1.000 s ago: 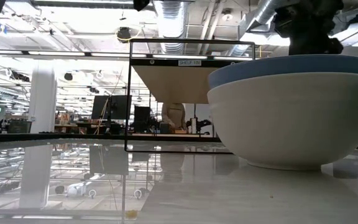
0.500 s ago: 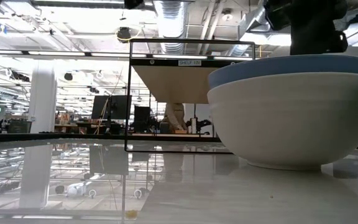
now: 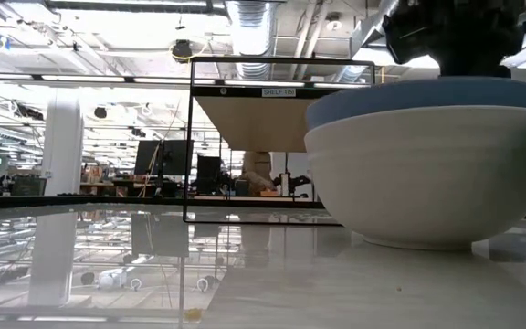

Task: Place and stack bowls onto a shelf
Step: Put the dark blue bowl on the shelf

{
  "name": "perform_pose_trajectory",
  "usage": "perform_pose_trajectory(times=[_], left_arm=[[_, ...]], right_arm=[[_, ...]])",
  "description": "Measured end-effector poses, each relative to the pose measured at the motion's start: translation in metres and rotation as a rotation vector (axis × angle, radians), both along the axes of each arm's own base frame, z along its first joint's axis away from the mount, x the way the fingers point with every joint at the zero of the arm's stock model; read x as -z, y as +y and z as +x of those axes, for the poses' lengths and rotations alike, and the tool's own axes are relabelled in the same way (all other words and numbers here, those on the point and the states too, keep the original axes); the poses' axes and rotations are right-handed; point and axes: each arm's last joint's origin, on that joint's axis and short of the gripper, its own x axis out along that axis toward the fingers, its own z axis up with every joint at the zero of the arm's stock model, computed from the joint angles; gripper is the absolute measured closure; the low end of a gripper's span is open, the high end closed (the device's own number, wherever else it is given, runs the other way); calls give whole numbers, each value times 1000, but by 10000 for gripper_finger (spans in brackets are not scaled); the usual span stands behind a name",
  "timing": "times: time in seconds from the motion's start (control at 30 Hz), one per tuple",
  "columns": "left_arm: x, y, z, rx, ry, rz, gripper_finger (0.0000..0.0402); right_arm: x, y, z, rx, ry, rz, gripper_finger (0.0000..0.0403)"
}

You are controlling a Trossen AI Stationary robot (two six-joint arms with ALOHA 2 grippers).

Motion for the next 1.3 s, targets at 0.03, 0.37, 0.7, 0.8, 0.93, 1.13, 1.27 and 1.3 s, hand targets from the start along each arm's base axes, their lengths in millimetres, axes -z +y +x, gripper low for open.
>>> perform_pose_trajectory(times=[0.03, 0.37, 0.7, 0.8, 0.93, 1.13, 1.27, 1.3], left_arm=[[0, -5, 2, 18, 0, 2, 262], [-2, -48, 8, 60, 32, -1, 262], [-13, -79, -11, 45, 12, 88, 262], [-14, -83, -14, 25, 14, 99, 262], [-16, -87, -20, 13, 12, 118, 262], [-17, -91, -23, 9, 10, 139, 262], [-15, -93, -24, 9, 30, 147, 262], [-15, -93, -24, 11, 36, 147, 262]], right_arm=[[0, 2, 0, -7, 1, -1, 242], [-3, 9, -4, 3, -31, -11, 242], [0, 2, 11, -69, -125, -127, 242], [1, -4, 19, -85, -151, -132, 242], [3, -11, 21, -78, -137, -137, 242], [2, -11, 23, -106, -149, -143, 242], [1, -5, 23, -159, -178, -148, 242], [1, -4, 23, -164, -175, -149, 242]])
